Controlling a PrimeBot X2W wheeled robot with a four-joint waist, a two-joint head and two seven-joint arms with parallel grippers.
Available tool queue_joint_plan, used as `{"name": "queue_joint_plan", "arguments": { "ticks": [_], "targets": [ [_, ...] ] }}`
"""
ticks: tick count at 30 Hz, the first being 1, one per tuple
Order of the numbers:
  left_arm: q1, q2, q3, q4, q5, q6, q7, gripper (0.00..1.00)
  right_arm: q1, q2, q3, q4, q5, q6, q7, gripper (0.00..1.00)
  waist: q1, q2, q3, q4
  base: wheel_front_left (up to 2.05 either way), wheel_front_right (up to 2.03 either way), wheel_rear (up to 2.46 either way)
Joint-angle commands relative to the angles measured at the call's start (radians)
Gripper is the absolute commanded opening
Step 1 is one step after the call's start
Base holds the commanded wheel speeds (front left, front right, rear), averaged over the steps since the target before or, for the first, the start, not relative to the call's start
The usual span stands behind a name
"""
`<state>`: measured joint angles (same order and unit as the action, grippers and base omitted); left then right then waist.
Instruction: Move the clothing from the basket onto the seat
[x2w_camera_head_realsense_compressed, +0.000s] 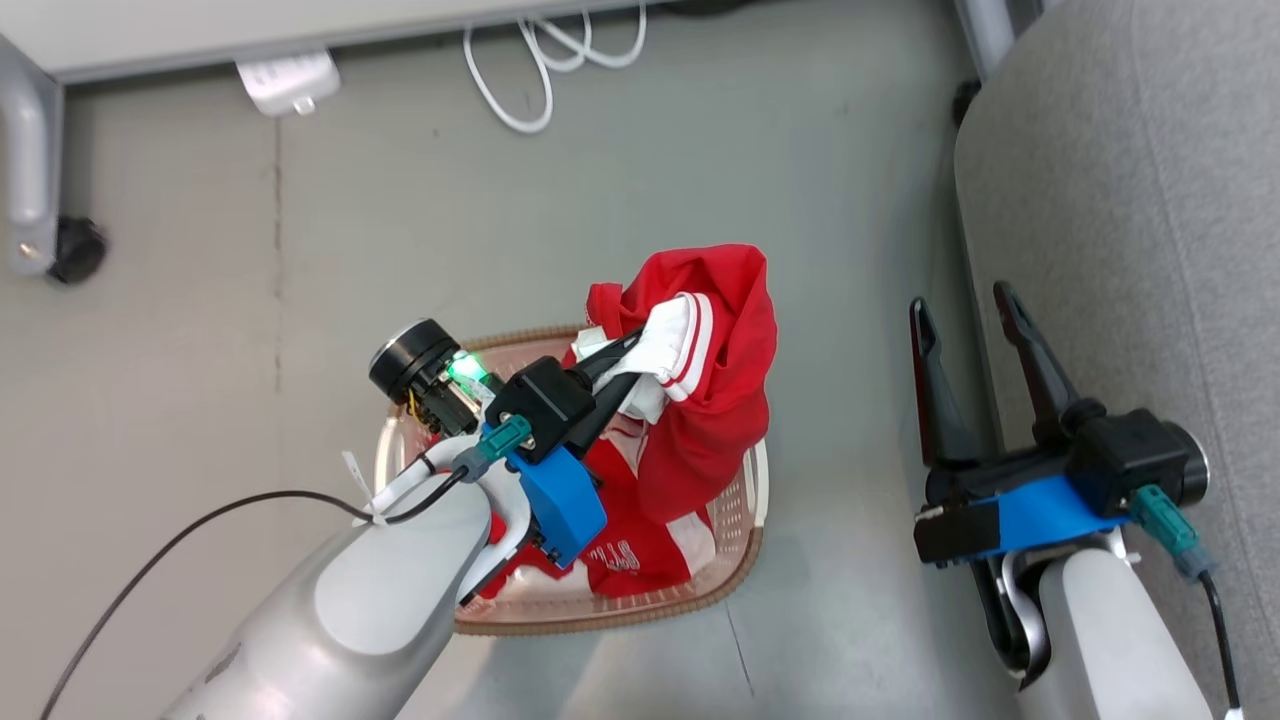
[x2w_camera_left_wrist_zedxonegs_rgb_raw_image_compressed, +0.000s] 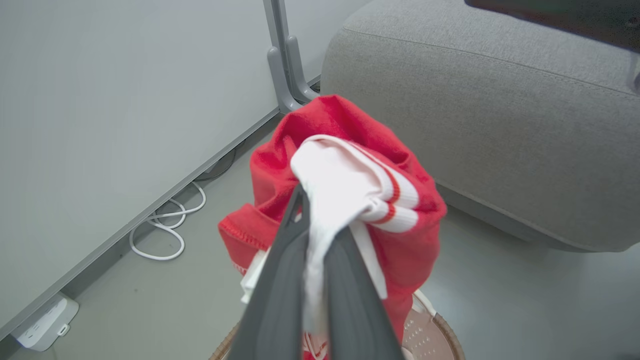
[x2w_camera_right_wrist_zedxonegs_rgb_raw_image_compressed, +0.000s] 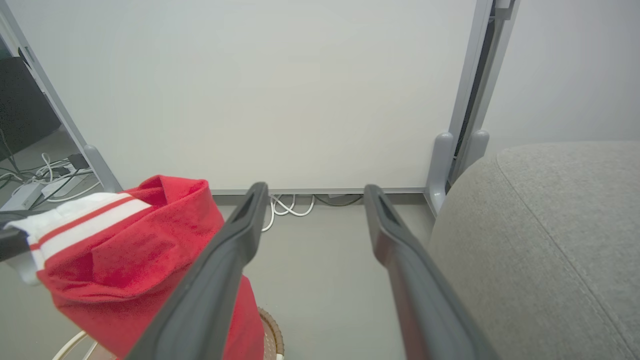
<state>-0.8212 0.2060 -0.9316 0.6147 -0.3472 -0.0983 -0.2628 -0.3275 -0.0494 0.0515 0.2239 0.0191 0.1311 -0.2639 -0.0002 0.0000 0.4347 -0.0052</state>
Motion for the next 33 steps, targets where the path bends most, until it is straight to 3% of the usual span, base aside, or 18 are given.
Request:
{"name": "queue_joint_plan", "arguments": {
  "ticks": [1, 20, 33],
  "targets": [
    [0.016, 0.001, 0.011, -0.010, 0.007, 0.004, -0.003, 0.00, 0.021, -0.002, -0.002, 0.004, 0.004, -0.001, -0.001, 1.00, 0.0002, 0.0000, -0.059, 0.016, 0.00, 0.00, 0.00],
    [0.021, -0.053, 0.119, -0.085, 0.020, -0.016, -0.003, 0.00, 0.156, -0.001, 0.022, 0.041, 0.038, -0.001, -0.001, 1.00, 0.0002, 0.0000, -0.305, 0.026, 0.00, 0.00, 0.00],
    [0.021, -0.068, 0.114, -0.059, 0.007, -0.024, -0.003, 0.00, 0.200, -0.001, 0.044, 0.035, 0.056, -0.001, -0.001, 1.00, 0.0002, 0.0000, -0.361, 0.024, 0.00, 0.00, 0.00]
  ]
}}
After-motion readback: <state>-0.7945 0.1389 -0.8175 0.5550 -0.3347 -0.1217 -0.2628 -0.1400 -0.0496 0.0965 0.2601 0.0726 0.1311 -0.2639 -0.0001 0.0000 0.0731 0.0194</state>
